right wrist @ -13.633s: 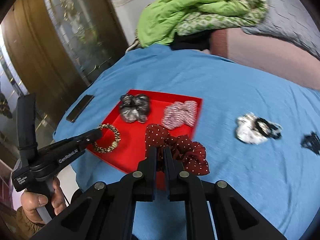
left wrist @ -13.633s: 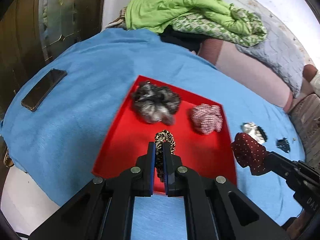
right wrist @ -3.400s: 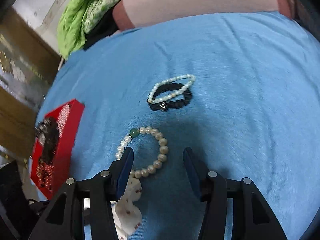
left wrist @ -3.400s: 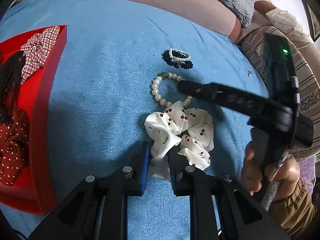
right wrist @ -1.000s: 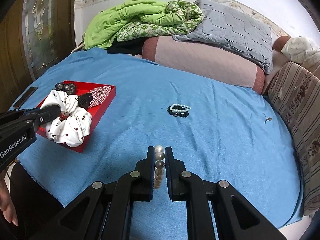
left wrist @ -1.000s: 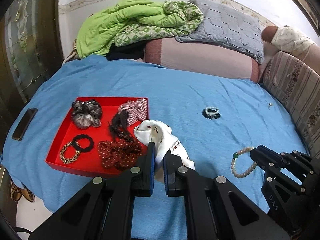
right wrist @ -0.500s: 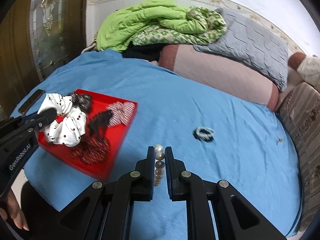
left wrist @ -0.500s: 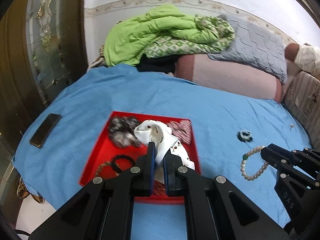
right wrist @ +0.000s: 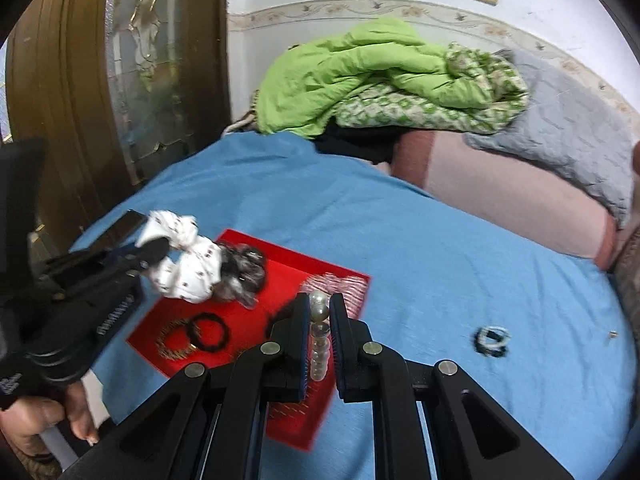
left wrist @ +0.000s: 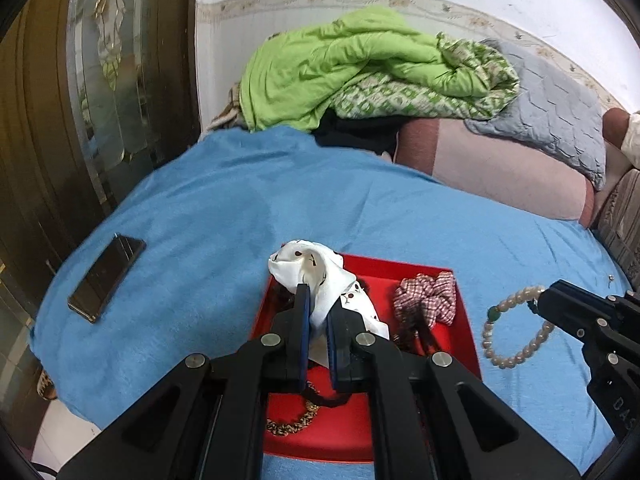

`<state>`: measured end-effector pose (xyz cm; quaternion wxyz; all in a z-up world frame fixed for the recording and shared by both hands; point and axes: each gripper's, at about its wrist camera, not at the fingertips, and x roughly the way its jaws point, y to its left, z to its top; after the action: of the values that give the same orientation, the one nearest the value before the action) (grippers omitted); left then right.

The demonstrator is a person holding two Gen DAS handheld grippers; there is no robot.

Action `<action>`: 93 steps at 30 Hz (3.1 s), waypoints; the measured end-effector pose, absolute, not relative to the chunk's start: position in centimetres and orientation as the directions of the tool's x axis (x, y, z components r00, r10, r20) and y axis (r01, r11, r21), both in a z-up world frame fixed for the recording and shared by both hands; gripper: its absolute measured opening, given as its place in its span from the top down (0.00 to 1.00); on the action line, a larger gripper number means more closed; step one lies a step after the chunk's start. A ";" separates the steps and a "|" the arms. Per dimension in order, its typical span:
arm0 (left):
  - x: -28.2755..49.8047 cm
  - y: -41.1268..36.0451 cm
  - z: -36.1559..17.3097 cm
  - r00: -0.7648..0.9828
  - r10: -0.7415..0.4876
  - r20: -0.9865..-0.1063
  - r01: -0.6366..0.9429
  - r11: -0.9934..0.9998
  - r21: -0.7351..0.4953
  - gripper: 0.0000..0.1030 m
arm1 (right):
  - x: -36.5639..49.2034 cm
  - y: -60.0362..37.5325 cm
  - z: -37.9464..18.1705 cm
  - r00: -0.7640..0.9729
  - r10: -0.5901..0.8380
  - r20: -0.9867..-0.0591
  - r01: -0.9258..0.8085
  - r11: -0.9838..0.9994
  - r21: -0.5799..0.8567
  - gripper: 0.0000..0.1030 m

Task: Organize jewelry
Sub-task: 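Carry the white scrunchie and pearl bracelet over the red tray, then open both tools to drop the scrunchie and pearl bracelet into the tray, then move both tools toward the black hair tie and pale green bead bracelet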

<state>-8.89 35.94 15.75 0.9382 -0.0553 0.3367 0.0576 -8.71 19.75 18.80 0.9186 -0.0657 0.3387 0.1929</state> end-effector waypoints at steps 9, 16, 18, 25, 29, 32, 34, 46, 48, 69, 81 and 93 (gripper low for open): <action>-8.6 36.8 12.5 0.722 -0.012 -0.692 -0.138 0.977 -0.161 0.93 | -4.6 22.9 17.1 0.634 0.382 -0.673 -0.446 0.891 0.085 0.89; -9.1 35.7 10.5 0.700 0.029 -0.714 -0.157 0.981 -0.114 0.93 | -0.3 25.4 14.4 0.589 0.385 -0.711 -0.455 0.884 0.102 0.89; -9.0 35.4 9.8 0.695 0.045 -0.718 -0.162 0.982 -0.095 0.93 | 0.6 25.8 13.3 0.576 0.380 -0.724 -0.450 0.886 0.107 0.89; -8.2 36.0 8.2 0.674 0.039 -0.738 -0.181 0.977 -0.113 0.93 | 2.6 26.2 9.7 0.529 0.362 -0.768 -0.421 0.897 0.132 0.89; -8.2 36.1 8.0 0.676 0.037 -0.736 -0.187 0.975 -0.122 0.90 | 3.0 26.2 9.2 0.522 0.367 -0.770 -0.425 0.895 0.138 0.89; -8.2 36.1 8.1 0.676 0.042 -0.736 -0.189 0.975 -0.118 0.81 | 2.9 26.3 9.2 0.517 0.371 -0.771 -0.436 0.890 0.136 0.89; -8.3 36.2 8.4 0.679 0.043 -0.732 -0.194 0.973 -0.123 0.67 | 2.8 26.3 9.4 0.520 0.373 -0.768 -0.443 0.887 0.131 0.84; -11.4 34.9 11.4 0.699 0.073 -0.711 -0.208 0.972 -0.105 0.56 | -1.0 23.1 13.6 0.590 0.379 -0.712 -0.434 0.894 0.117 0.57; -11.9 34.3 12.0 0.704 0.076 -0.706 -0.204 0.974 -0.099 0.54 | -2.0 22.1 14.0 0.602 0.376 -0.705 -0.427 0.897 0.113 0.54; -15.5 25.6 15.5 0.726 0.072 -0.684 -0.082 0.996 0.019 0.48 | -10.3 8.4 14.6 0.669 0.255 -0.698 -0.242 0.963 0.120 0.46; -15.6 21.4 15.7 0.723 0.059 -0.689 -0.010 0.997 0.075 0.43 | -11.6 -0.1 13.1 0.679 0.177 -0.713 -0.090 0.983 0.159 0.43; -13.8 17.6 14.5 0.693 0.051 -0.719 0.055 0.991 0.123 0.41 | -10.9 -5.9 10.5 0.651 0.141 -0.745 0.007 0.981 0.192 0.43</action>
<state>-13.82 17.63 14.54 0.9177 0.0675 0.3915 -0.0012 -10.94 -5.87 10.48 0.9043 0.0890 0.4158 0.0372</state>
